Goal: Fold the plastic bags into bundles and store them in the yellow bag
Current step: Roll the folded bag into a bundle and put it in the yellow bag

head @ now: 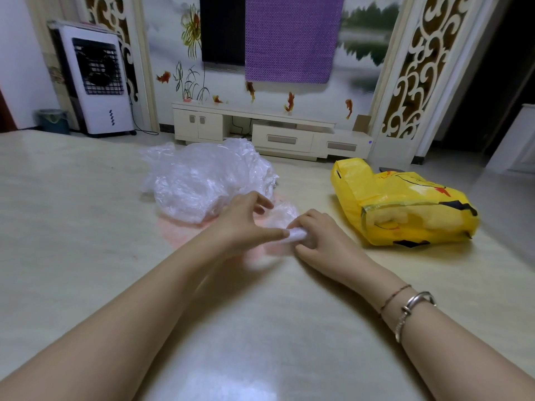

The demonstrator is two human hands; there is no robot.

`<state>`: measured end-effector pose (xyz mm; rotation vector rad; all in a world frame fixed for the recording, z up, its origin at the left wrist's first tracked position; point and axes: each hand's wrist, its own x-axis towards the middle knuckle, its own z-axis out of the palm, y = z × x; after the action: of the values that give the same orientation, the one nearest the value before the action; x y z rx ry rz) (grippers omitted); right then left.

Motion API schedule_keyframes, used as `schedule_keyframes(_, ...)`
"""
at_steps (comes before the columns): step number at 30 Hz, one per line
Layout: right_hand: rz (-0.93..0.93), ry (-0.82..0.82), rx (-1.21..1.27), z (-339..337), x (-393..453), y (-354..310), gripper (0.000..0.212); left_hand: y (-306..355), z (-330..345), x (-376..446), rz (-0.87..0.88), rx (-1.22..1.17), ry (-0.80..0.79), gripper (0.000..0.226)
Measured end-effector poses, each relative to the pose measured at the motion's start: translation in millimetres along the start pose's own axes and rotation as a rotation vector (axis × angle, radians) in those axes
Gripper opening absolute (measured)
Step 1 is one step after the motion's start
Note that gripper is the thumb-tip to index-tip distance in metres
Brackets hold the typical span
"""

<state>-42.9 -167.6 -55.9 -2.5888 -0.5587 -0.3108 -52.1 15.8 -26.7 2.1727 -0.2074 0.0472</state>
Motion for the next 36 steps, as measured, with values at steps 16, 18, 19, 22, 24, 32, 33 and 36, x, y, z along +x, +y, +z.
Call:
schedule_keyframes(16, 0.248, 0.166, 0.585, -13.7, 0.6, 0.7, 0.011, 2.2, 11.7, -0.8, -0.253, -0.380, -0.130, 0.009)
schedule_keyframes(18, 0.278, 0.165, 0.548, -6.9, 3.8, 4.4, 0.018, 1.8, 14.7, 0.5, -0.300, -0.408, -0.125, 0.010)
schedule_keyframes(19, 0.300, 0.173, 0.537, -4.4, 5.8, 5.5, 0.019, 2.4, 15.5, 1.6, -0.321, -0.412, -0.114, 0.011)
schedule_keyframes(22, 0.349, 0.211, 0.493, 1.2, 13.3, 7.6, 0.019, 2.0, 16.7, 7.4, -0.381, -0.411, -0.080, 0.016)
schedule_keyframes(24, 0.352, 0.210, 0.361, 4.1, 17.4, 7.3, 0.015, 2.1, 17.8, 10.5, -0.408, -0.400, -0.062, 0.016)
schedule_keyframes(32, 0.345, 0.172, 0.157, 11.8, 18.9, 8.8, 0.017, 5.7, 17.8, 12.0, -0.456, -0.372, -0.100, 0.017)
schedule_keyframes(33, 0.353, 0.157, 0.189, 10.1, 18.9, 7.6, 0.018, 6.6, 17.4, 9.7, -0.441, -0.381, -0.093, 0.017)
schedule_keyframes(36, 0.378, 0.117, 0.374, 2.2, 16.6, 2.8, 0.021, 11.1, 17.9, 1.9, -0.399, -0.420, -0.044, 0.013)
